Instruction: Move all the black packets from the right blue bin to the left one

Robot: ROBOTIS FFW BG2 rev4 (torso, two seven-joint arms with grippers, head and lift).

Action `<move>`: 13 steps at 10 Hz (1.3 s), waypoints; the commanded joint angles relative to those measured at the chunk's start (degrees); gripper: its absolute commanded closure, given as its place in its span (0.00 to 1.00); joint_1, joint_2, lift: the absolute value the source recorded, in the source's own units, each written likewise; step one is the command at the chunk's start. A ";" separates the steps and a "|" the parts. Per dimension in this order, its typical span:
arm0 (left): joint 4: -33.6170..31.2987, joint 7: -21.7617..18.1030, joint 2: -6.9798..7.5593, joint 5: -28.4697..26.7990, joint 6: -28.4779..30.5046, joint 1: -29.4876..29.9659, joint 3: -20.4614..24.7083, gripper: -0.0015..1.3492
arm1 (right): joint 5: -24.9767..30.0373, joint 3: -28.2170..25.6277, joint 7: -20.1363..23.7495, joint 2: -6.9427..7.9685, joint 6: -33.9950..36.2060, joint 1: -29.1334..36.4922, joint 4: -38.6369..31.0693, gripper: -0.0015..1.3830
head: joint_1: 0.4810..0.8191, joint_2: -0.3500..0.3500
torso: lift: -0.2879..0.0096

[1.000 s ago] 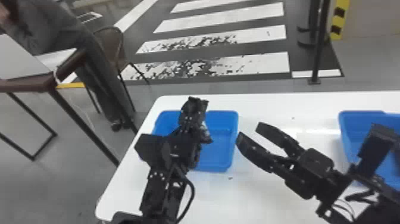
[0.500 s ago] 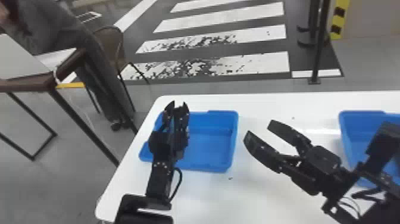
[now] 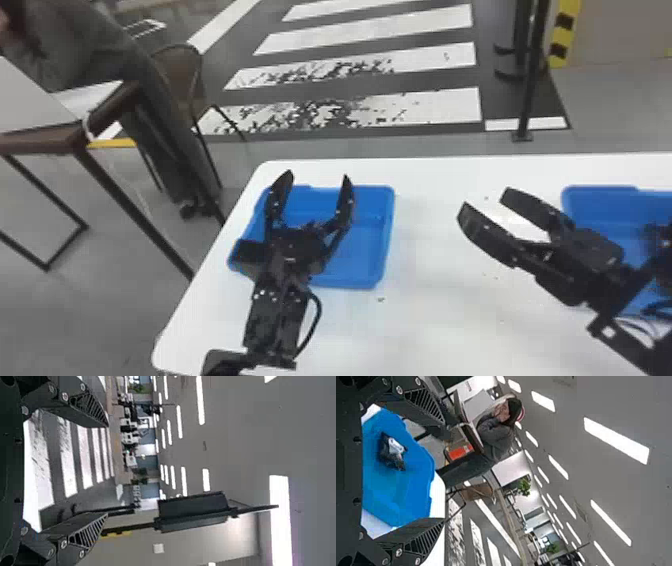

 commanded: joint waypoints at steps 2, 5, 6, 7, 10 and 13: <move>-18.10 0.08 0.07 7.10 6.52 10.49 -3.78 0.13 | 9.10 -10.83 0.00 1.54 7.77 1.44 -2.87 0.12 | 0.63 0.87 | 0.50; -30.62 0.26 -1.25 9.62 14.81 20.06 -4.58 0.12 | 19.38 -24.20 -0.97 3.74 17.76 3.83 -7.65 0.12 | 0.63 0.64 | 0.50; -32.31 0.26 -1.07 9.73 15.94 21.04 -4.93 0.12 | 20.75 -27.74 -1.49 4.09 19.87 4.54 -8.21 0.12 | 0.63 0.60 | 0.50; -32.73 0.26 -0.99 9.73 16.36 21.46 -5.04 0.12 | 24.06 -30.83 -2.02 4.18 22.26 5.24 -10.04 0.12 | 0.63 0.51 | 0.50; -32.87 0.17 -0.90 9.73 17.20 21.32 -5.27 0.12 | 28.41 -36.43 -3.25 4.35 26.62 5.10 -11.17 0.13 | 0.63 0.33 | 0.50; -32.87 0.08 -0.64 10.07 17.62 21.04 -5.84 0.13 | 31.26 -38.25 -3.43 3.91 28.73 1.72 -7.37 0.12 | 0.63 0.21 | 0.50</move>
